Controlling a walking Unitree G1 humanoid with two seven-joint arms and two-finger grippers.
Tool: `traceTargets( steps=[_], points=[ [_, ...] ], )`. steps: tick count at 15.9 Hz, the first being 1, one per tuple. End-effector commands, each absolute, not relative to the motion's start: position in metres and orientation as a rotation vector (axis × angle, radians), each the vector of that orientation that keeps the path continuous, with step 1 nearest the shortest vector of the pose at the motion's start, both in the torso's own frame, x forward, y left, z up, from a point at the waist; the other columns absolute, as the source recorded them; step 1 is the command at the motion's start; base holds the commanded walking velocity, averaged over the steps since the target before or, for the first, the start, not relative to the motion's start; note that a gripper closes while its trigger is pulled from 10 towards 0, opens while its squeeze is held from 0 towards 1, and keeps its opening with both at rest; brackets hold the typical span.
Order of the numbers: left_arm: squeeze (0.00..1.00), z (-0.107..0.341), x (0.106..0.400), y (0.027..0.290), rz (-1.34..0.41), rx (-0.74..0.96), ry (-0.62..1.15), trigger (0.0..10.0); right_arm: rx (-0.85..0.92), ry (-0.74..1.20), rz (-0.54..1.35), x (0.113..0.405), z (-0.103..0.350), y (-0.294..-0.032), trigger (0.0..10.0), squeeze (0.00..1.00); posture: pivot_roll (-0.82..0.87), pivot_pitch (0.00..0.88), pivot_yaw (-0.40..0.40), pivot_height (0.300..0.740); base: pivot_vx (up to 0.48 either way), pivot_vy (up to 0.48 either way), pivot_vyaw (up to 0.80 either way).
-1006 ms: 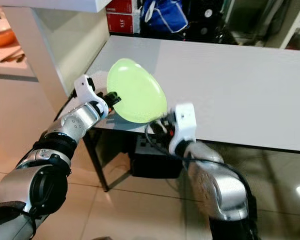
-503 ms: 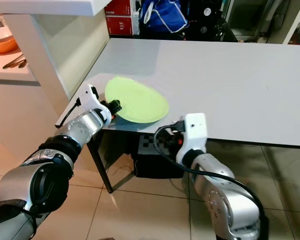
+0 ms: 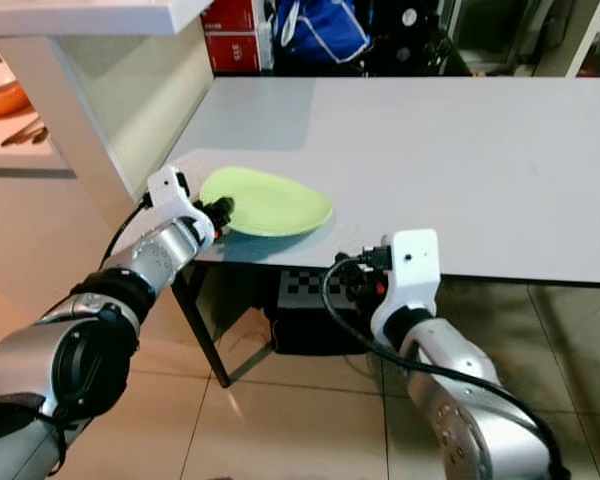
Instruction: Setting the table
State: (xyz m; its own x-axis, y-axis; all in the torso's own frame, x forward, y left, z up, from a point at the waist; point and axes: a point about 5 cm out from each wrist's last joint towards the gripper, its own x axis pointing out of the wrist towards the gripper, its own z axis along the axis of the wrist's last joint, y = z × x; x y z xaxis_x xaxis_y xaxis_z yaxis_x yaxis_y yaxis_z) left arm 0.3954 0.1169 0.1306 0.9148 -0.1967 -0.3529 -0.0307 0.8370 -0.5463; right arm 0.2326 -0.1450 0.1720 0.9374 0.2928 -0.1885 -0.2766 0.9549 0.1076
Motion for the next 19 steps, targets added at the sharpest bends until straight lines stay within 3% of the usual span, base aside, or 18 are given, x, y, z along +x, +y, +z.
traceTargets(
  steps=[1, 8, 9, 10, 11, 12, 17, 18, 19],
  points=[
    [1.0, 0.141, 0.4, 0.116, -0.11, -0.561, 0.375, 10.0, 0.079, 0.207, 0.287, 0.23, 0.173, -0.146, 10.0, 0.0, -0.22, 0.0, 0.134, 0.74, 0.0, 0.0, 0.0],
    [1.0, 0.139, 0.4, 0.121, -0.062, -0.473, 0.366, 10.0, 0.027, 0.215, 0.287, 0.223, 0.175, -0.145, 10.0, 0.0, -0.28, 0.039, 0.137, 0.74, 0.0, 0.0, 0.0],
    [0.9, 0.139, 0.4, 0.126, -0.038, -0.429, 0.358, 10.0, 0.022, 0.218, 0.288, 0.223, 0.175, -0.144, 10.0, 0.0, -0.28, 0.038, 0.138, 0.74, 0.0, 0.0, 0.0],
    [0.9, 0.139, 0.4, 0.127, -0.031, -0.416, 0.355, 10.0, 0.02, 0.219, 0.289, 0.223, 0.175, -0.144, 10.0, 0.0, -0.28, 0.038, 0.138, 0.74, 0.0, 0.0, 0.0],
    [0.36, 0.14, 0.4, 0.128, -0.026, -0.395, 0.35, 10.0, 0.02, 0.221, 0.29, 0.223, 0.175, -0.143, 10.0, 0.0, -0.28, 0.038, 0.138, 0.74, 0.0, 0.0, 0.0],
    [0.0, 0.14, 0.401, 0.132, -0.001, -0.324, 0.34, 10.0, 0.018, 0.229, 0.293, 0.222, 0.174, -0.143, 10.0, 0.0, -0.28, 0.036, 0.137, 0.74, 0.0, 0.0, 0.0],
    [0.0, 0.143, 0.402, 0.146, 0.067, -0.167, 0.313, 10.0, 0.015, 0.249, 0.301, 0.222, 0.171, -0.141, 10.0, 0.0, -0.28, 0.024, 0.137, 0.74, 0.0, 0.0, 0.0],
    [0.65, 0.145, 0.402, 0.147, 0.049, -0.119, 0.302, 10.0, 0.017, 0.252, 0.3, 0.221, 0.171, -0.141, 10.0, 0.0, -0.28, 0.023, 0.138, 0.74, 0.0, 0.0, 0.0],
    [1.0, 0.149, 0.404, 0.148, 0.048, -0.088, 0.28, 10.0, 0.015, 0.25, 0.3, 0.221, 0.171, -0.141, 10.0, 0.0, -0.28, 0.022, 0.137, 0.74, 0.0, 0.0, 0.0]
  ],
)
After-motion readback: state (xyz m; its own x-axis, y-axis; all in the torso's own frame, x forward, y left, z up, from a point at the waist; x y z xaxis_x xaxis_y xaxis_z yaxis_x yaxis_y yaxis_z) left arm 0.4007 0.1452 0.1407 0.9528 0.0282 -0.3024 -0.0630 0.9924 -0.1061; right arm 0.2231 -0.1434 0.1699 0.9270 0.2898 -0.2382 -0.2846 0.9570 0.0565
